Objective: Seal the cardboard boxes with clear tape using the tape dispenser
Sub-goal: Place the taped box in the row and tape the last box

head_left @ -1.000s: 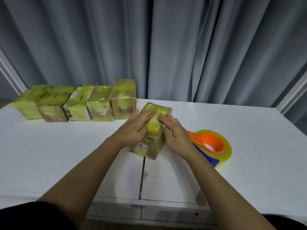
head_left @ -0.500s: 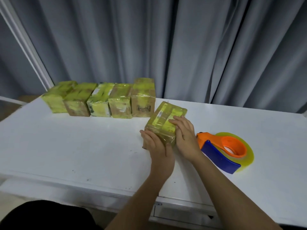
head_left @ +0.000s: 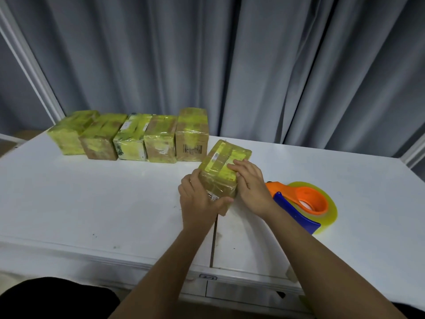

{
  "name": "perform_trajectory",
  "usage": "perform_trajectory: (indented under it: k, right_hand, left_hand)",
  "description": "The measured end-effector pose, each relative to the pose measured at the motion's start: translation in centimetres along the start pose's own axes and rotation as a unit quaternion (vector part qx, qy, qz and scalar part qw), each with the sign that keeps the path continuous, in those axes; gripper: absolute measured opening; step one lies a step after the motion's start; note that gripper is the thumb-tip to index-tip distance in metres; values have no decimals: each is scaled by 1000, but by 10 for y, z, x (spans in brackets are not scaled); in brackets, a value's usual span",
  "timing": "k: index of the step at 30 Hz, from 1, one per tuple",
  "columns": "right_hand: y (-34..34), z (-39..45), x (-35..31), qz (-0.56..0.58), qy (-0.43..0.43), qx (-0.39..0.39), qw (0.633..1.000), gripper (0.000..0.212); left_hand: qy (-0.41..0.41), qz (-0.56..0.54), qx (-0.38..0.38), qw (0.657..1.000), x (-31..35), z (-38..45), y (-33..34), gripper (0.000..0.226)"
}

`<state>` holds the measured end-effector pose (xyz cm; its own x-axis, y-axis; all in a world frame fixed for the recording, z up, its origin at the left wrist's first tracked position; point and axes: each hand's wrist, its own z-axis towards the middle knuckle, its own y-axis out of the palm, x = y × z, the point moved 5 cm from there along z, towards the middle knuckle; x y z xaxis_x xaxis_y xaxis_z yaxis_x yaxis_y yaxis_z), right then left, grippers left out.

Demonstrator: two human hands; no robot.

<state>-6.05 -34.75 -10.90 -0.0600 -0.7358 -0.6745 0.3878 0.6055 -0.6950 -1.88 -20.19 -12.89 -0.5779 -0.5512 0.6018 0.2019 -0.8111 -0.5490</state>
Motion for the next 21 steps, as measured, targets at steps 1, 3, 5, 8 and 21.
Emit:
perform_trajectory:
  k: [1,3,5,8,21]
  right_hand:
    - [0,0,0,-1,0,-1,1000,38]
    - [0,1,0,2,3,-2,1000,37]
    - [-1,1,-1,7,7,-5,1000,37]
    - [-4,0,-4,24,22,-41,999,38]
    - [28,-2,-9,-205,-52,149,966,69]
  left_hand:
    - [17,19,1,1000,-3,3,1,101]
    - [40,31,9,999,-12,7,2,98]
    - [59,5,-5,998,-21,14,2,91]
    - [39,-81,-74,993,-41,24,3,86]
    - [-6,-106,-117,987,-28,-6,2,76]
